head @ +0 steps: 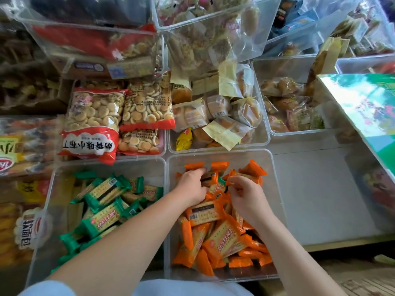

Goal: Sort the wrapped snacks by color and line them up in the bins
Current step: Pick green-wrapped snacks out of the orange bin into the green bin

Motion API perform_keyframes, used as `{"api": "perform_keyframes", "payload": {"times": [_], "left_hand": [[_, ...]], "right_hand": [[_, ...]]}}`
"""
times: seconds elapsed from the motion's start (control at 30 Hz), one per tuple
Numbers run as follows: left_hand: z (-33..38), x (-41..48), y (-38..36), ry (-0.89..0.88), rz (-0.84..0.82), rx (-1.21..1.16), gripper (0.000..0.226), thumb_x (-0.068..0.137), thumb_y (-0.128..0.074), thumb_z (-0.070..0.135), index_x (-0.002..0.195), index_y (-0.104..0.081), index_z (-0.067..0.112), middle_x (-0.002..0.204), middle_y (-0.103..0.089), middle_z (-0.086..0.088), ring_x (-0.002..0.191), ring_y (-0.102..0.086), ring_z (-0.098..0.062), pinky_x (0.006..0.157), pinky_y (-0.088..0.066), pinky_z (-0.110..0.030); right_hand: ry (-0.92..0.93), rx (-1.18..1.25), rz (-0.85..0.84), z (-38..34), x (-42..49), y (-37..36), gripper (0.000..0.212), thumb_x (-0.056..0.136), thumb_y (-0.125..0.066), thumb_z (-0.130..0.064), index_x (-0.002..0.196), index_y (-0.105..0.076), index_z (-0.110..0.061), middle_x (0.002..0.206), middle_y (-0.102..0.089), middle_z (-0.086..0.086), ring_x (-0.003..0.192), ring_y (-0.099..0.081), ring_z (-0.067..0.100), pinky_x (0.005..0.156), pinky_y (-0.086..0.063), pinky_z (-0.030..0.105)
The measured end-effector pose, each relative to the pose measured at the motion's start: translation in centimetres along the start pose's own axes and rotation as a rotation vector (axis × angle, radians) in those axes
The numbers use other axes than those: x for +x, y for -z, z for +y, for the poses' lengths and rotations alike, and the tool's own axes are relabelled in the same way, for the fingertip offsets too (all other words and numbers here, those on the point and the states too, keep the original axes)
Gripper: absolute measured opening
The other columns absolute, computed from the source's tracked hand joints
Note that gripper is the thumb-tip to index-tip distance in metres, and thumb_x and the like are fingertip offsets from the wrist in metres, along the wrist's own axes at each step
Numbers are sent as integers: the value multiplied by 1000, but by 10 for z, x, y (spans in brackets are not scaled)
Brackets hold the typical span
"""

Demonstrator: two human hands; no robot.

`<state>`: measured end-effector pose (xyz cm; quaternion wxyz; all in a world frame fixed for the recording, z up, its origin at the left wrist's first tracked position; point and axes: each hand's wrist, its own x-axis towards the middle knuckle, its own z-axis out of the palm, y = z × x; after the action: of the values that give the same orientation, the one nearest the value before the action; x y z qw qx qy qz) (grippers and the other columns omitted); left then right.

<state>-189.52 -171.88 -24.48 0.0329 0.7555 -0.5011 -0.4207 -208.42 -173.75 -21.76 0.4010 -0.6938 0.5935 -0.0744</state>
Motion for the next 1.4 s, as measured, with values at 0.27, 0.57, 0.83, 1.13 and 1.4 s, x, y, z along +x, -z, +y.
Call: {"api": "perform_keyframes", "payload": {"times": [0.27,0.57,0.83,1.13,1.4], "left_hand": [[10,-32,2,10,-92,238,26,106,-48,37,119,-59,16,124,-63,-10,112,-61,-32,95,-53,-46],[0,-90,-12,-125,-144,139,50,108,-39,48,154,-47,30,137,-53,1,131,-46,-23,113,-41,-46],[4,-66,-7,-108,50,88,26,106,-53,33,129,-64,27,123,-62,4,113,-62,-24,93,-55,-41],[12,-29,7,-38,-205,415,47,104,-46,30,151,-47,33,170,-21,-14,151,-25,-45,125,-24,-58],[4,-40,10,-91,21,292,24,95,-60,10,113,-60,25,116,-63,-3,110,-62,-30,88,-55,-45]], "right_hand": [[-81,-252,-394,-7,48,-10,53,98,-56,-18,151,-50,-25,146,-59,1,133,-55,24,108,-47,34],[-69,-183,-277,9,43,4,40,90,-77,-19,128,-68,-23,122,-67,-6,114,-63,19,89,-51,23],[-170,275,184,3,1,27,23,95,-71,-19,112,-57,-26,100,-63,-13,92,-60,-2,66,-44,13],[-220,459,214,-3,-19,14,22,97,-73,-22,115,-60,-25,104,-69,-11,96,-66,2,72,-52,14],[-187,500,219,-9,-27,20,23,96,-74,-22,115,-63,-22,103,-71,-7,94,-68,5,62,-53,12]]}}
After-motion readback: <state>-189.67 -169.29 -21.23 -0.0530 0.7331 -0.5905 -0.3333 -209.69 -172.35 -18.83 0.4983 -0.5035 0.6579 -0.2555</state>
